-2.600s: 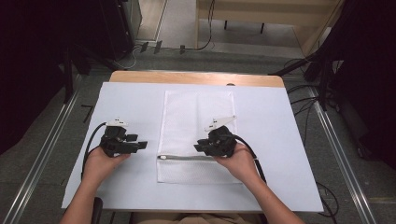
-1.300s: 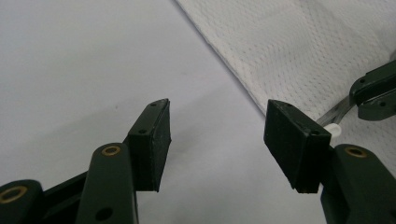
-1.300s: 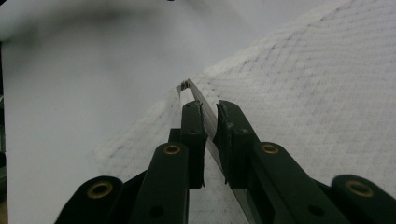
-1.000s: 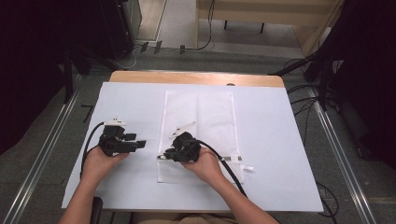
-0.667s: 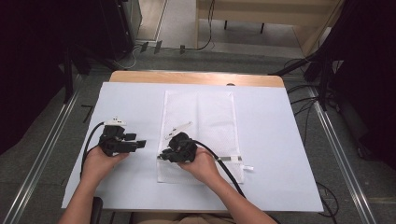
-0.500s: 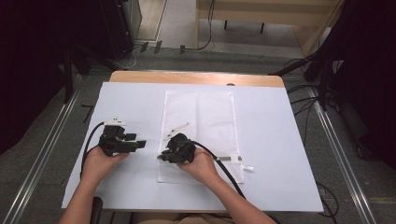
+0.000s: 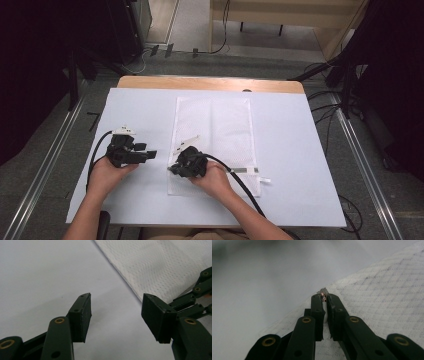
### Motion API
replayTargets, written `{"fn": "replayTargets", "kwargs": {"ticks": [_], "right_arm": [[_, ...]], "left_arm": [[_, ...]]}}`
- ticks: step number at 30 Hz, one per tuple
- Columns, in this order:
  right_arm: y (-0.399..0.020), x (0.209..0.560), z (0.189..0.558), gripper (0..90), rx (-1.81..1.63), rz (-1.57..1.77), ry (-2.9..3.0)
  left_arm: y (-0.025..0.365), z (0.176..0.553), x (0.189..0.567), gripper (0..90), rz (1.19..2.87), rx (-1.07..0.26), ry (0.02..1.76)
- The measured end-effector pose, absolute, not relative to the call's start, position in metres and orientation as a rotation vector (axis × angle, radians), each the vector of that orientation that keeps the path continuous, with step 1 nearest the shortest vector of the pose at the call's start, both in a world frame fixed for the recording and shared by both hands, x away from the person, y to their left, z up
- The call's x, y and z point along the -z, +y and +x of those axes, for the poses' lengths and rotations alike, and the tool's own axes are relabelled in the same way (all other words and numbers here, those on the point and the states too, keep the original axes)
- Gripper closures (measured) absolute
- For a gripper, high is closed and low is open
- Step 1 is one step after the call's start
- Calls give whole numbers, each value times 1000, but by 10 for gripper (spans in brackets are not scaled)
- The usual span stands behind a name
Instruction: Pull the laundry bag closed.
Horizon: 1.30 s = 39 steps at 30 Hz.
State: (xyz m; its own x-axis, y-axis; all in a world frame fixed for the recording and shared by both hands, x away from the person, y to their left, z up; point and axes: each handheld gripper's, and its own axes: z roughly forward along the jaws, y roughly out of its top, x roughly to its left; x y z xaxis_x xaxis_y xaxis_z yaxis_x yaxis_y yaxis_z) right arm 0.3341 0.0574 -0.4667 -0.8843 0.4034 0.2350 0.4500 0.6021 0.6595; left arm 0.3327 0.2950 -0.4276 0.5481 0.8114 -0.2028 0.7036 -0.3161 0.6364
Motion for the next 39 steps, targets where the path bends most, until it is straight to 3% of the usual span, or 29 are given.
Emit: {"fn": "replayTargets", "kwargs": {"ticks": [22, 31, 39], "right_arm": [[41, 447, 353, 863, 1222, -755, -2674], [41, 440, 353, 863, 1250, -748, -2679], [42, 435, 354, 863, 1269, -734, -2669]], "left_arm": [[273, 321, 427, 455, 2162, -68, 1040], [257, 319, 433, 521, 2224, -17, 945], [253, 325, 439, 591, 2236, 19, 989]]}}
